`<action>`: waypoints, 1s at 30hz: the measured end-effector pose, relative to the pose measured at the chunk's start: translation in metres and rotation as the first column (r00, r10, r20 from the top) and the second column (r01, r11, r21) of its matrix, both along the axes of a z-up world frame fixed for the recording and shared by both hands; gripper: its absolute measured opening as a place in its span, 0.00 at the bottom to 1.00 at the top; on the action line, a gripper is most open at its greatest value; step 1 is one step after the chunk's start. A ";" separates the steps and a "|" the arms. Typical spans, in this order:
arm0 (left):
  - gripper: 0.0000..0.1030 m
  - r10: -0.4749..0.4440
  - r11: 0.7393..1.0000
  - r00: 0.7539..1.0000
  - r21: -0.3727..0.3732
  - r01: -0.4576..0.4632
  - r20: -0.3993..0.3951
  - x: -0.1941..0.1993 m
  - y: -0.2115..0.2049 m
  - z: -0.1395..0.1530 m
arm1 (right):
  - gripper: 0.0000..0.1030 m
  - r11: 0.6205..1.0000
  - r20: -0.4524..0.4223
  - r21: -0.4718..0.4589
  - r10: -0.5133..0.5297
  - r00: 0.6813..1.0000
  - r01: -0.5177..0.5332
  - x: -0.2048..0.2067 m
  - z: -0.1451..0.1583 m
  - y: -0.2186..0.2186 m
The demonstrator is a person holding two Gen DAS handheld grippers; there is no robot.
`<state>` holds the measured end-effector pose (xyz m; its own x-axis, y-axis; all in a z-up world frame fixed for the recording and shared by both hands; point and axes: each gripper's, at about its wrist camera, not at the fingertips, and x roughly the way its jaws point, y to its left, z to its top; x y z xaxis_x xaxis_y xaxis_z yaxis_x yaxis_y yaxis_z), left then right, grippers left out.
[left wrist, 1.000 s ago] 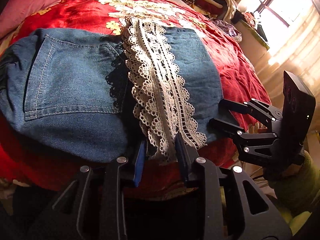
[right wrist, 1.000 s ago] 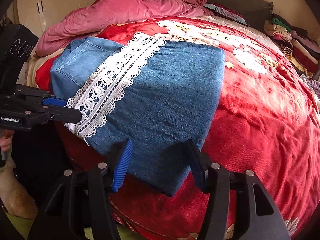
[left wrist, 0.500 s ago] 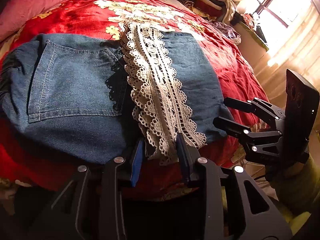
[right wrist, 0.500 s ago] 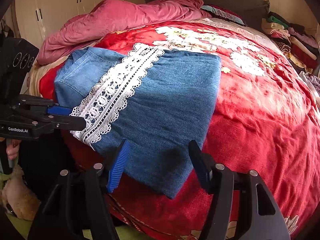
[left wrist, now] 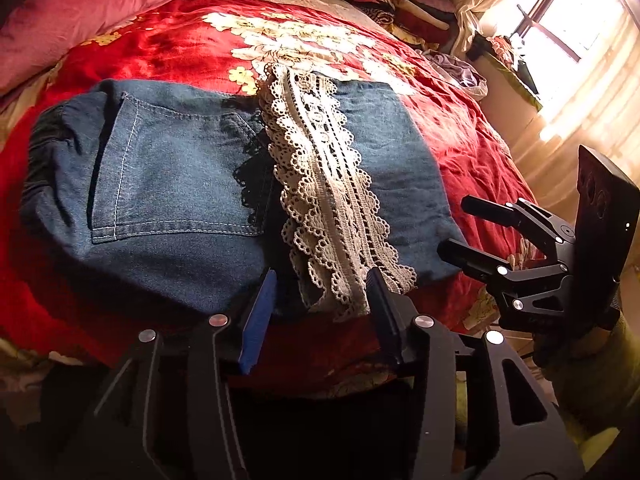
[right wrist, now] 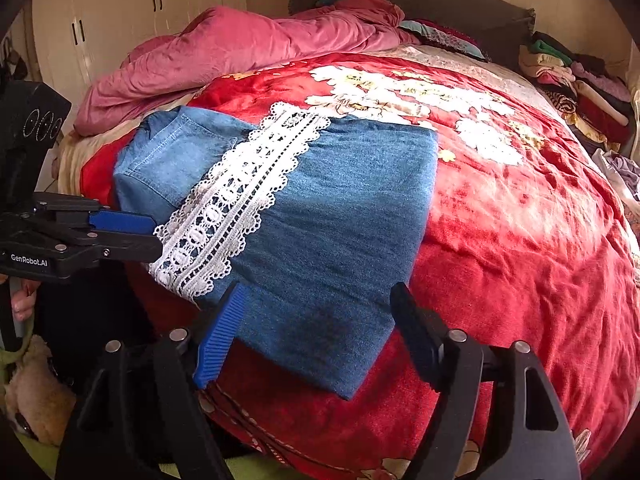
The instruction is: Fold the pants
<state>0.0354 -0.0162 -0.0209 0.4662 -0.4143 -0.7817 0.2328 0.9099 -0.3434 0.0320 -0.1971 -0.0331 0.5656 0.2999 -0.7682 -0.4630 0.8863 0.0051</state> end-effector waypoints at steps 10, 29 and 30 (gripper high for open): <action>0.52 0.011 1.000 1.000 0.025 -0.012 0.027 -0.007 0.004 0.008 | 0.72 1.000 0.022 -0.015 -0.011 1.000 0.012 -0.001 0.008 0.004; 0.87 0.100 0.993 0.992 0.051 -0.104 0.072 -0.017 0.029 0.025 | 0.72 0.999 0.060 -0.046 -0.019 0.998 0.022 0.002 0.025 0.017; 0.88 0.109 0.992 0.991 0.052 -0.113 0.075 -0.017 0.032 0.026 | 0.72 0.999 0.062 -0.049 -0.017 0.998 0.020 0.002 0.025 0.018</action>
<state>0.0180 0.0156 0.0054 0.5626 -0.3135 -0.7650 0.1510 0.9487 -0.2777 0.0342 -0.1786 -0.0078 0.6170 0.2513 -0.7457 -0.4445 0.8933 -0.0667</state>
